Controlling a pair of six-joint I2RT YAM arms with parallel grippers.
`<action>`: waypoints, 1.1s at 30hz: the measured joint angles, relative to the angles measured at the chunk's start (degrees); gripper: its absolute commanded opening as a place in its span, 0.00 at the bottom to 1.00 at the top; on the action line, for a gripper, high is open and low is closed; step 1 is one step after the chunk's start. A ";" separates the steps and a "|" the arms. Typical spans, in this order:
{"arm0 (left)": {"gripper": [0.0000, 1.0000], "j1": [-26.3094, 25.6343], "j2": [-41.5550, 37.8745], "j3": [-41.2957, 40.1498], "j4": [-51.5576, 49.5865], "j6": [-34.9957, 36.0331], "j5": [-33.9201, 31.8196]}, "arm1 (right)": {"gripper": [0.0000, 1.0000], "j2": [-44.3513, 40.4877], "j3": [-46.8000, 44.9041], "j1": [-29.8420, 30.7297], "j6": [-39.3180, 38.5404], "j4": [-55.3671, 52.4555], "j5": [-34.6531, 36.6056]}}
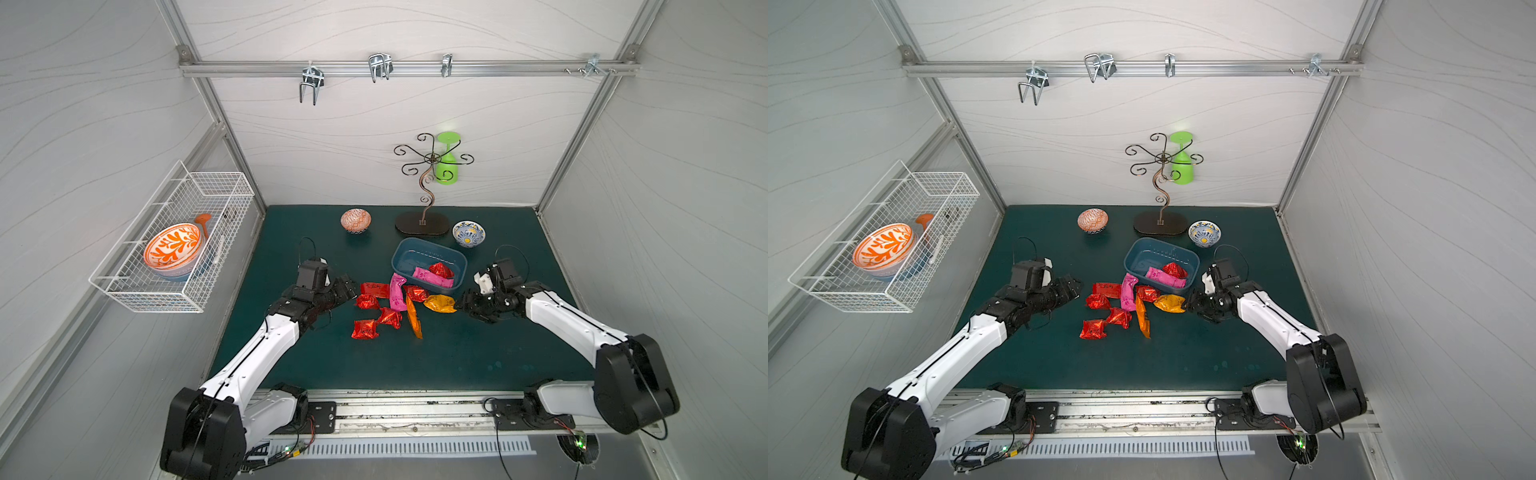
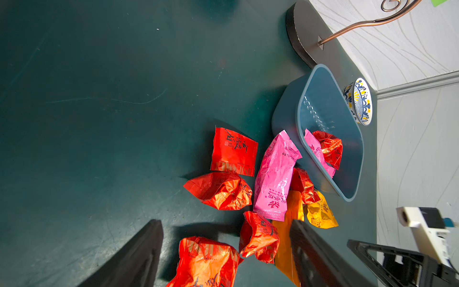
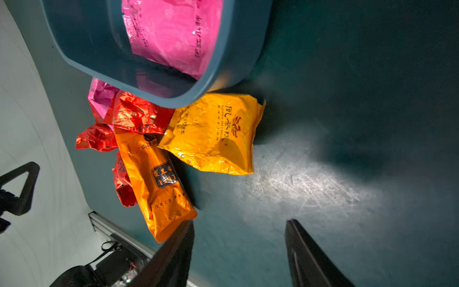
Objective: Put the tea bags into the storage box
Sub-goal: Pick up the tea bag from the center of the board.
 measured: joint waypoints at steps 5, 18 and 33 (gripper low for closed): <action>0.85 0.00 0.00 0.00 0.00 -0.02 0.07 | 0.62 4.20 -2.08 -0.31 3.87 6.58 -2.54; 0.85 0.00 0.02 0.00 0.00 0.02 0.07 | 0.41 9.57 -3.37 -0.33 9.07 16.39 -3.96; 0.85 0.00 0.04 0.00 -0.02 0.07 0.07 | 0.00 11.89 -3.37 -0.68 10.54 19.69 -4.44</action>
